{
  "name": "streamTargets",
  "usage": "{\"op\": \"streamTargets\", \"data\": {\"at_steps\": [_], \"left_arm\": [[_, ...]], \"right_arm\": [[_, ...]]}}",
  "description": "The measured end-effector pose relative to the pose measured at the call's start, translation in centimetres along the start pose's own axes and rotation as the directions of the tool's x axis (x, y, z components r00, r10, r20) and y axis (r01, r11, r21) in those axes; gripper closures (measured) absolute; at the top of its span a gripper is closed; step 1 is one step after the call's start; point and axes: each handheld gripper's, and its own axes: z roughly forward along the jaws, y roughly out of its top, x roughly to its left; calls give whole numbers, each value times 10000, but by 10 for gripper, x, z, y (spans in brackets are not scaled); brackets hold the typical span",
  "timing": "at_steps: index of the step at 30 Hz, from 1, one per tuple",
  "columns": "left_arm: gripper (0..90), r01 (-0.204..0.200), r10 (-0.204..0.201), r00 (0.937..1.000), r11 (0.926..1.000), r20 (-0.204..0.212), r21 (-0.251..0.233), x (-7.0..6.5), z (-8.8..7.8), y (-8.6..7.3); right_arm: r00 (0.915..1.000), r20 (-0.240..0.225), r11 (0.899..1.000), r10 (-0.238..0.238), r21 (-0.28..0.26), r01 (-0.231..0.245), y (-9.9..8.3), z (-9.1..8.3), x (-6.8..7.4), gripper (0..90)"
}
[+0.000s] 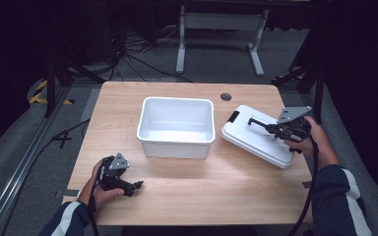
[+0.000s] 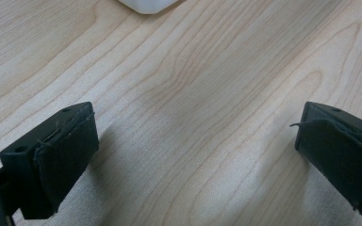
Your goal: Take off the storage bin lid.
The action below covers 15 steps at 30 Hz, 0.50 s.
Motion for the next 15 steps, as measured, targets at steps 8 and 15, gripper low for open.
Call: {"op": "streamTargets", "data": {"at_steps": [8, 15], "left_arm": [[5, -10, 10, 10000, 10000, -8, -6, 0, 0, 0], [6, -5, 5, 10000, 10000, 15, -9, 0, 0, 0]], "right_arm": [[9996, -127, 9995, 237, 216, -234, -8, 27, 3, 845], [9984, -265, 9982, 506, 343, -497, -12, 40, 4, 845]]}}
